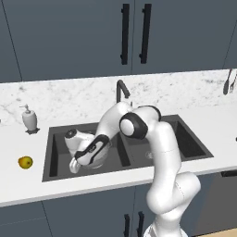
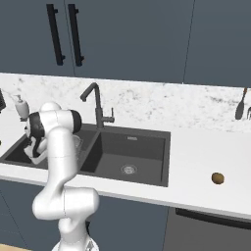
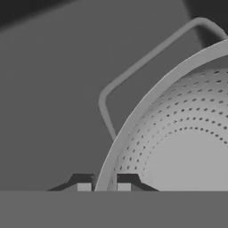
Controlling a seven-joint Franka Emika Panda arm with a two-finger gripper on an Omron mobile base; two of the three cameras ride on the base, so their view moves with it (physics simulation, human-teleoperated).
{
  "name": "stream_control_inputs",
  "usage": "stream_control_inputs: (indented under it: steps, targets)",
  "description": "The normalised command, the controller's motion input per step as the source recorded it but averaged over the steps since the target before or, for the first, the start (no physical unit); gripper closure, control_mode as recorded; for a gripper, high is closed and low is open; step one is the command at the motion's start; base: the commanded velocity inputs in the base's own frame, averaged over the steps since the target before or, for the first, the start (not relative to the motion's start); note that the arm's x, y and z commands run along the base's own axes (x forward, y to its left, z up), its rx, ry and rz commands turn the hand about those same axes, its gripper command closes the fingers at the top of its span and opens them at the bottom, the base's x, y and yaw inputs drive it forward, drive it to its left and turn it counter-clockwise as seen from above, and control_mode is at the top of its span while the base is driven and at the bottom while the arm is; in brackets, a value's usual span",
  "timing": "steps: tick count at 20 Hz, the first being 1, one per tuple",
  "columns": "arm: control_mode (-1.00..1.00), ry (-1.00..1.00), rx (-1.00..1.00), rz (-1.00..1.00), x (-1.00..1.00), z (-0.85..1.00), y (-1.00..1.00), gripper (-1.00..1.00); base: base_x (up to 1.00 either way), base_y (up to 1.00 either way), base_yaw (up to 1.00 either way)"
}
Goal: Put the colander in the sink, put the kiwi, pear in the colander, and turn on the sink faucet and pour water over the colander.
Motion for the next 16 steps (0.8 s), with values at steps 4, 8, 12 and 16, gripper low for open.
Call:
stream_control_inputs:
  steps: [4, 8, 12, 16]
  targets:
    - [-1.00, 0.03, 0.00, -0.07, -0.01, -0.02, 0.00, 1.00, 0.00, 0.00, 0.00]
    - [-1.00, 0.03, 0.00, -0.08, -0.12, 0.00, -0.05, 1.00, 0.00, 0.00, 0.00]
    - [-1.00, 0.02, 0.00, -0.07, -0.10, 0.00, -0.12, 1.00, 0.00, 0.00, 0.00]
    - [-1.00, 0.00, 0.00, -0.07, 0.00, 0.00, -0.17, 1.00, 0.00, 0.00, 0.00]
